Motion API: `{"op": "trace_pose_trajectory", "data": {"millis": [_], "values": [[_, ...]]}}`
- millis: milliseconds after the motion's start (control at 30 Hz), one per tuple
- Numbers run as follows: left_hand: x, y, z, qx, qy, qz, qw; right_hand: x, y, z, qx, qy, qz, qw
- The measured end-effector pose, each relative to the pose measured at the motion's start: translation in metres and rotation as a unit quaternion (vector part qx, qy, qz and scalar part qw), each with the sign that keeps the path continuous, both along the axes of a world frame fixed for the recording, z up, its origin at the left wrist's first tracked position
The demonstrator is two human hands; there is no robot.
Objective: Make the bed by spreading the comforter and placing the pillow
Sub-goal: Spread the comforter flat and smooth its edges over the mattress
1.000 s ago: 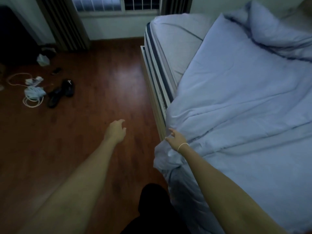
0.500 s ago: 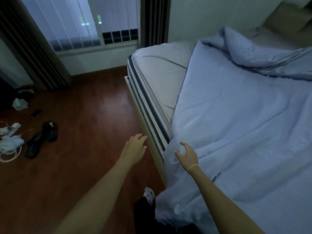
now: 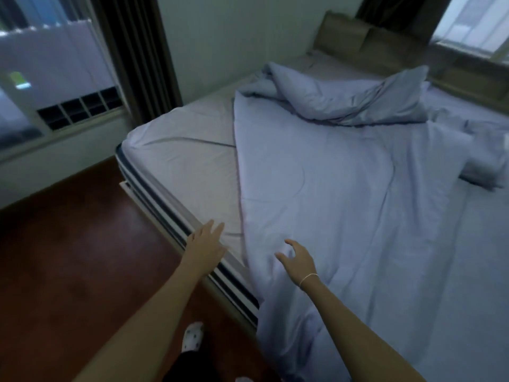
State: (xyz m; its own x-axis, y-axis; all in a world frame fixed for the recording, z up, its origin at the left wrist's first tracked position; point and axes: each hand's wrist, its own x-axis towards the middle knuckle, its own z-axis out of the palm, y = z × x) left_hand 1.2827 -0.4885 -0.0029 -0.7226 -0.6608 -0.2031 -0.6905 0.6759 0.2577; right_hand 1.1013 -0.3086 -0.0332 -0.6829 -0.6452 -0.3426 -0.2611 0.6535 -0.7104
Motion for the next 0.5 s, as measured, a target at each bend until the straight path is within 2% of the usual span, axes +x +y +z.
{"op": "trace_pose_trajectory", "data": {"millis": [200, 333, 500], "values": [[-0.062, -0.091, -0.021, 0.018, 0.014, -0.093, 0.995, -0.063, -0.075, -0.024, 0.051, 0.029, -0.099, 0.993], [-0.084, -0.153, -0.047, 0.050, 0.014, -0.133, 0.990, -0.114, -0.137, -0.033, 0.107, 0.006, -0.178, 0.978], [-0.103, -0.215, -0.075, 0.041, -0.031, -0.199, 0.979, -0.148, -0.188, -0.069, 0.216, -0.024, -0.187, 0.958]]}}
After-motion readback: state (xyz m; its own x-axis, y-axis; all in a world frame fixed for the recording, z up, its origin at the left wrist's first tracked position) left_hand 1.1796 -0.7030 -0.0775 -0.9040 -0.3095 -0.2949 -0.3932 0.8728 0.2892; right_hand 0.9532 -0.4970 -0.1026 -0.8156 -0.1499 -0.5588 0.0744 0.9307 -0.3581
